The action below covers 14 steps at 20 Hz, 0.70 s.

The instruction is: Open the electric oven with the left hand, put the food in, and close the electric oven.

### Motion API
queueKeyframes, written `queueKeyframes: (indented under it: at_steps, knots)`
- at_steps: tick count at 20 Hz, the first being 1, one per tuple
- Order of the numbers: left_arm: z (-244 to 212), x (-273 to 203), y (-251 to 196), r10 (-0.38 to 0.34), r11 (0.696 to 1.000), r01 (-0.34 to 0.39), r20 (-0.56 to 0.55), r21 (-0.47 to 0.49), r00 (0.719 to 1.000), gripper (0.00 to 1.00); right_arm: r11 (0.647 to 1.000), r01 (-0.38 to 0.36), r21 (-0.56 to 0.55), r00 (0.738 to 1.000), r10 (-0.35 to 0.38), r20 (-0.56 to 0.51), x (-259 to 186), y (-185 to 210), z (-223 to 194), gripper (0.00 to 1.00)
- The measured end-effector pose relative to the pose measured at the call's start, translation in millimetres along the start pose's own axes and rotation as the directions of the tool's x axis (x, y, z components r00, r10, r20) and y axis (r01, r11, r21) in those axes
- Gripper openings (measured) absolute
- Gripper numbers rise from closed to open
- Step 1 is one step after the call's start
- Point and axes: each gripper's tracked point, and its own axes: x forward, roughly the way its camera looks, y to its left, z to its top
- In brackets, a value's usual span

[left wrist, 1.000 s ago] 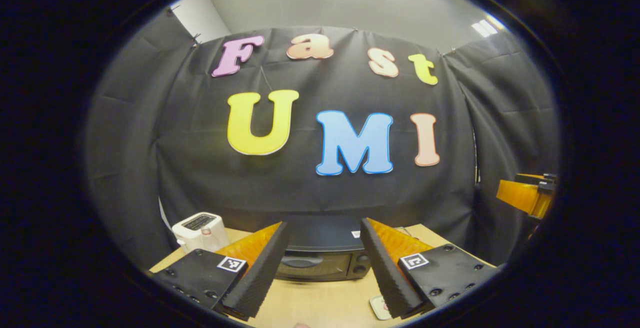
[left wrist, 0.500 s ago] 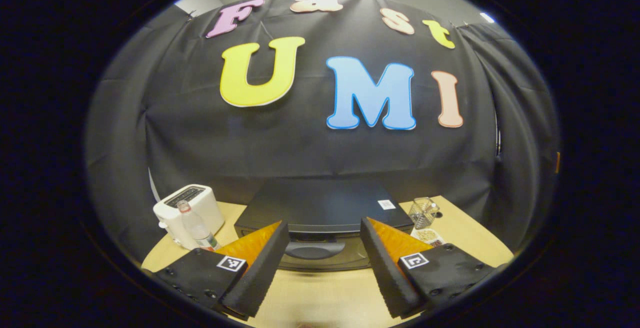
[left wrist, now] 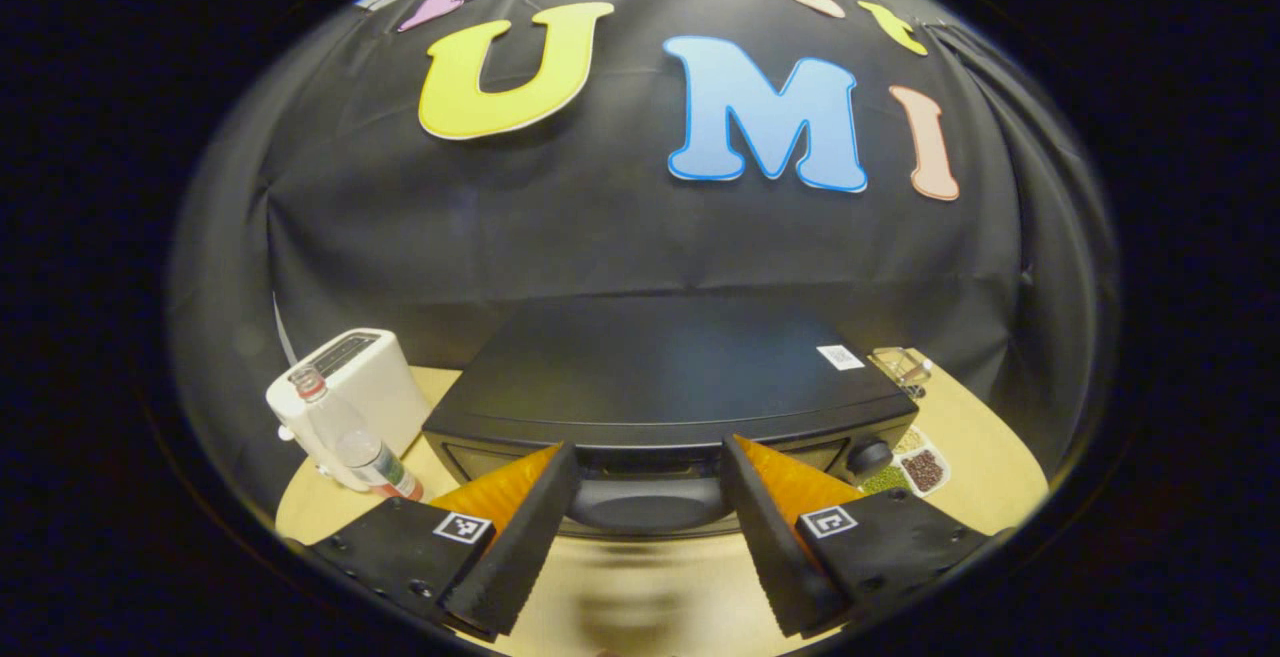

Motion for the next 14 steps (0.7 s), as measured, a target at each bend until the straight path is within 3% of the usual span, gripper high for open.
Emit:
queueKeyframes:
  at_steps: [1, 4, 7, 14]
  knots:
    - [-2, 2, 0, 0.002, 1.000, -0.002, -0.008, 0.007, 1.000, 1.00, 1.000, 0.005, -0.003, 1.000, -0.005, -0.001, 0, 0, 0, 0.98]
    - [-2, 7, 0, 0.014, 0.999, -0.014, -0.004, 0.038, 1.000, 0.92, 1.000, 0.009, -0.007, 1.000, -0.009, -0.003, -1, 1, -2, 0.98]
    - [-6, 2, 2, 0.016, 1.000, -0.016, -0.019, 0.018, 1.000, 1.00, 1.000, 0.006, -0.005, 1.000, -0.006, -0.003, -1, 5, -2, 0.98]
    - [-30, -27, -1, 0.012, 0.999, -0.011, -0.037, 0.032, 0.999, 1.00, 1.000, -0.016, -0.004, 1.000, 0.016, 0.013, -4, 12, 1, 0.98]
